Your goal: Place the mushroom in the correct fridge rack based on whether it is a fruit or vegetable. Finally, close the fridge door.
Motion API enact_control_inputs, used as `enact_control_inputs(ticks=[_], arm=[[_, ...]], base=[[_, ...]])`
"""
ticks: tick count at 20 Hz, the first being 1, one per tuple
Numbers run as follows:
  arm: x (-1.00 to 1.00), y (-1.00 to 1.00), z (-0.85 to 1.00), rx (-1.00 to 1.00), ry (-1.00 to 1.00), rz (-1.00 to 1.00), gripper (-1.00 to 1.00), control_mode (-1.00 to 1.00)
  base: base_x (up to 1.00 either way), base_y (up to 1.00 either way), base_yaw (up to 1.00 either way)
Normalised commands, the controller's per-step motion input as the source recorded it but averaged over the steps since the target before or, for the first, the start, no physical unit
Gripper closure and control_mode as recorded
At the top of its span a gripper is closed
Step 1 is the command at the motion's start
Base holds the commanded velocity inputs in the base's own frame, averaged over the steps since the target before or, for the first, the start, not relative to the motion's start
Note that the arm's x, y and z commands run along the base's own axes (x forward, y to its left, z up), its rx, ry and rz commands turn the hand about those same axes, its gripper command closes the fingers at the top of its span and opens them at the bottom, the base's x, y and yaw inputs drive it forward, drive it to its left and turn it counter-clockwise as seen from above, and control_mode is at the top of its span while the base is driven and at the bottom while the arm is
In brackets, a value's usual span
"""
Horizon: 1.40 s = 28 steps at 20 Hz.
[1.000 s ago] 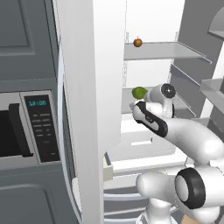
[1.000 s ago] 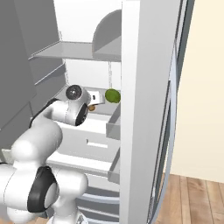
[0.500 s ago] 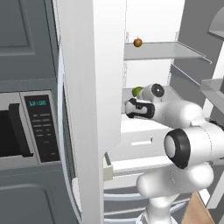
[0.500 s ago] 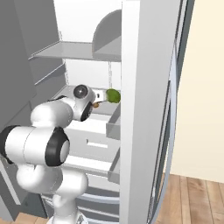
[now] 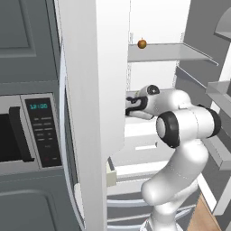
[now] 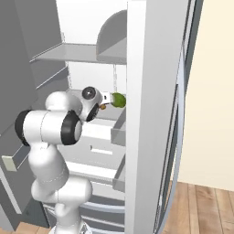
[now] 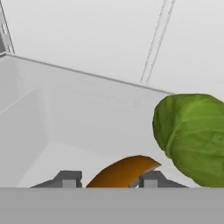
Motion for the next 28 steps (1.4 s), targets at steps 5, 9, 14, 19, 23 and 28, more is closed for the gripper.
enact_control_inputs(ticks=[5,9,14,19,23,28], arm=[[0.53,0.00,-0.21,0.00,-0.01,0.02,-1.00,-1.00],[0.37,0.00,0.00,0.01,-0.04,0.00,-1.00,-1.00],[-0.09,-0.01,0.32,0.00,-0.10,0.00,-1.00,-1.00],[-0.39,-0.02,0.58,0.00,-0.07,0.00,-1.00,-1.00],[-0.06,-0.01,0.01,0.00,0.03,0.00,-1.00,-1.00],[0.30,-0.14,-0.47,0.00,0.22,0.00,-1.00,-1.00]], base=[[0.00,0.00,0.00],[0.00,0.00,0.00],[0.00,0.00,0.00],[0.00,0.00,0.00],[0.00,0.00,0.00],[0.00,0.00,0.00]])
